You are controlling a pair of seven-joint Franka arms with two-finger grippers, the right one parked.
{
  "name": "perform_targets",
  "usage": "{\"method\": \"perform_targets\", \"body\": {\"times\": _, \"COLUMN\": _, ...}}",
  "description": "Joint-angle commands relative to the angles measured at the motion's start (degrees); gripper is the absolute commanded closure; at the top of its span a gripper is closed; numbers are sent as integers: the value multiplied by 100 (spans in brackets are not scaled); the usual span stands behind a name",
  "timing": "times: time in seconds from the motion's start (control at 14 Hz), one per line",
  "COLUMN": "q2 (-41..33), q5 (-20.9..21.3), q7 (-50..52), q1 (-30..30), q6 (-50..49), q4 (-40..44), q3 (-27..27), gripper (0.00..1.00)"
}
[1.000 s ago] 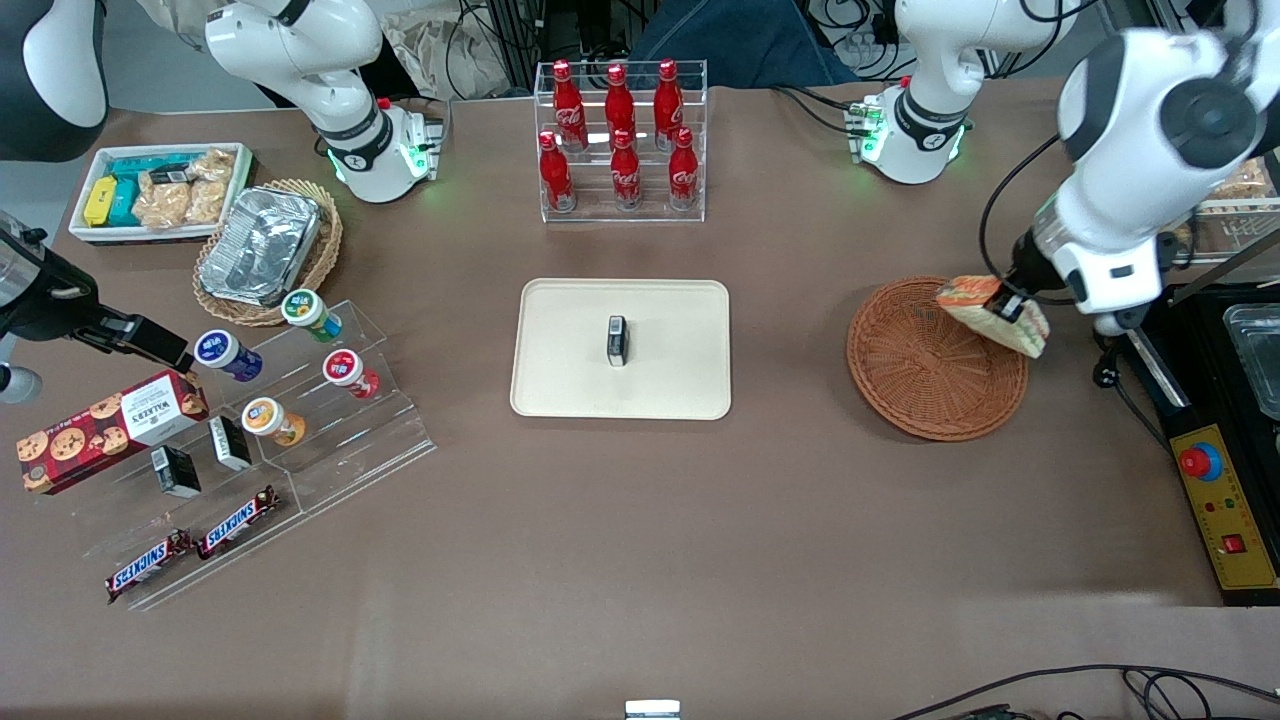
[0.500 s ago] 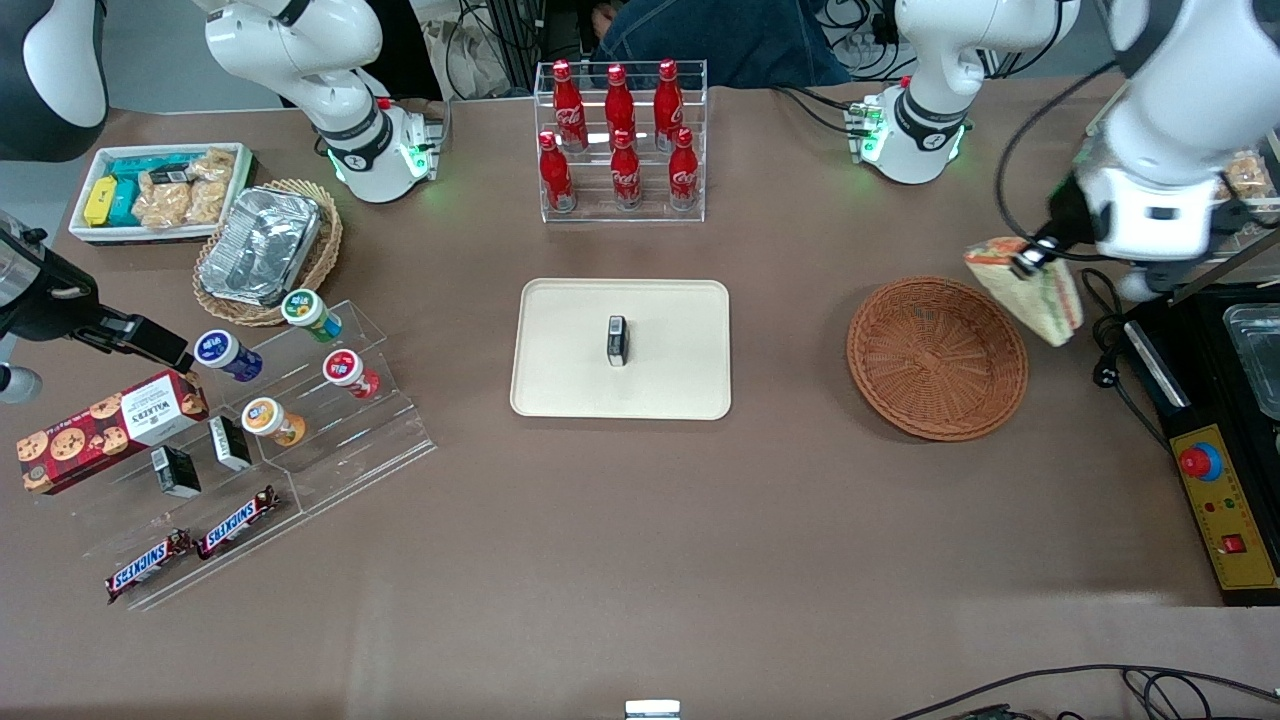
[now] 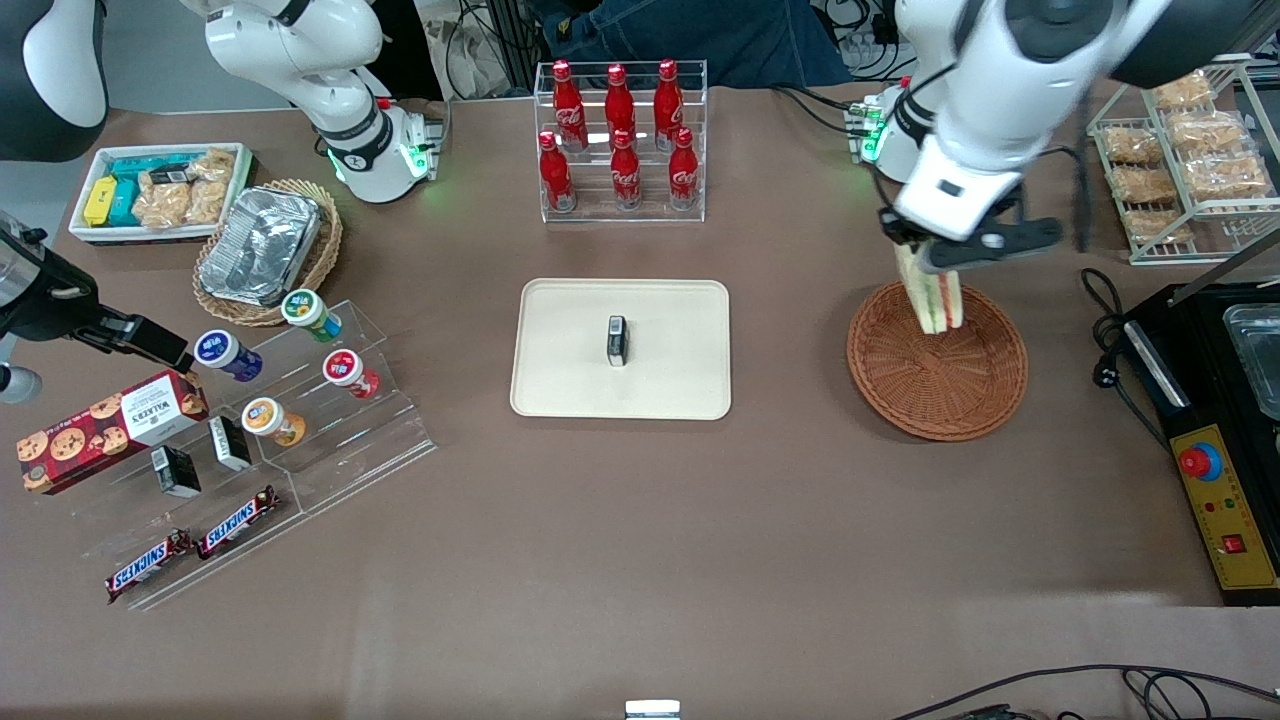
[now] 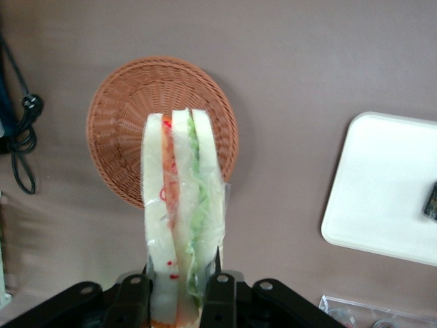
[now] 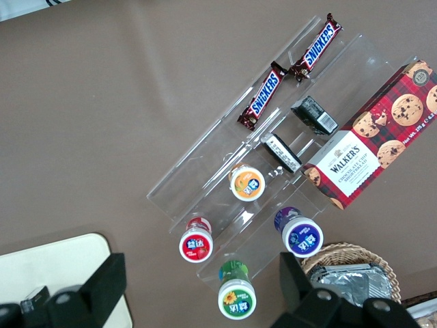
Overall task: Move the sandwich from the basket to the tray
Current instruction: 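Carry the sandwich over to the white tray and lower it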
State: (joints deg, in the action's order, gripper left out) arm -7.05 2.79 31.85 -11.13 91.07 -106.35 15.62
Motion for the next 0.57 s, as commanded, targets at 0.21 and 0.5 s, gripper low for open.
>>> {"method": "perform_targets", "body": {"times": 0.21, "q2": 642, "q5": -137, "q7": 365, "q1": -775, "q6": 709, "q4": 53, "q3": 354, "gripper": 74}}
{"method": "perform_targets", "body": {"times": 0.5, "q2": 1248, "q5": -349, "q7": 462, "q1": -1337, "q6": 1315, "q4": 27, "q3": 345, "gripper": 74}}
